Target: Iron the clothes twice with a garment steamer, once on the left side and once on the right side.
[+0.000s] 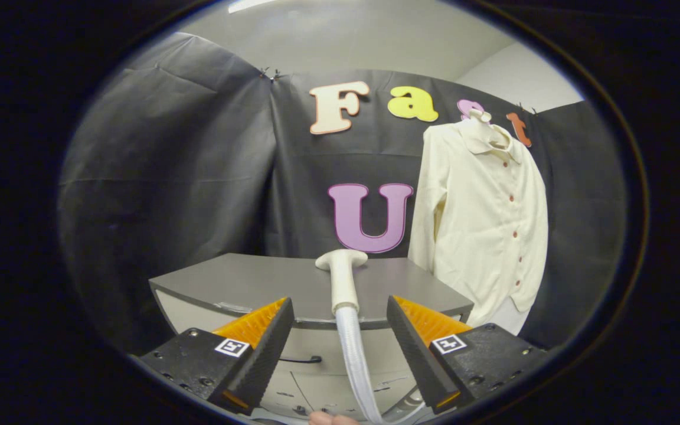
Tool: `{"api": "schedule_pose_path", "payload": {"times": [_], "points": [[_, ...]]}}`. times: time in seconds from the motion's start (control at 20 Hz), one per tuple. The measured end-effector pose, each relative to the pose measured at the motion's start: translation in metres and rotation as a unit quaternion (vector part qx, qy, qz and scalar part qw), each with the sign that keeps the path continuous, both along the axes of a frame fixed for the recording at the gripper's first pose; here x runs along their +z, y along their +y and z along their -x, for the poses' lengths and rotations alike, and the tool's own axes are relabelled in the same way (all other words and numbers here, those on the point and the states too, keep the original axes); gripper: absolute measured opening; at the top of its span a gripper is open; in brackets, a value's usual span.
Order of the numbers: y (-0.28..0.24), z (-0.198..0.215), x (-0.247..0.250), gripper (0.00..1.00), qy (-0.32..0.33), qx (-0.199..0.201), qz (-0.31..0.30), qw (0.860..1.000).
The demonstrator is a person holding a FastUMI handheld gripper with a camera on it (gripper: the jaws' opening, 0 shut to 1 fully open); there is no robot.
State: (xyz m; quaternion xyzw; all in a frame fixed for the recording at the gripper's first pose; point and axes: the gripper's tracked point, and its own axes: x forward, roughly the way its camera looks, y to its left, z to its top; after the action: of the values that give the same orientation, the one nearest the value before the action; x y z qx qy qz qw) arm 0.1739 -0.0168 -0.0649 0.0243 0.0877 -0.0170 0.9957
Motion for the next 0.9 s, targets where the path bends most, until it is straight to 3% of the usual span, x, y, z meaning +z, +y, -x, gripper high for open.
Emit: {"api": "schedule_pose_path", "payload": {"times": [0.5, 0.9], "points": [[0.012, -0.059, -0.029, 0.97, 0.06, 0.014, 0.005, 0.998], [0.009, -0.094, -0.047, 0.94, 0.084, 0.003, 0.014, 0.996]]}}
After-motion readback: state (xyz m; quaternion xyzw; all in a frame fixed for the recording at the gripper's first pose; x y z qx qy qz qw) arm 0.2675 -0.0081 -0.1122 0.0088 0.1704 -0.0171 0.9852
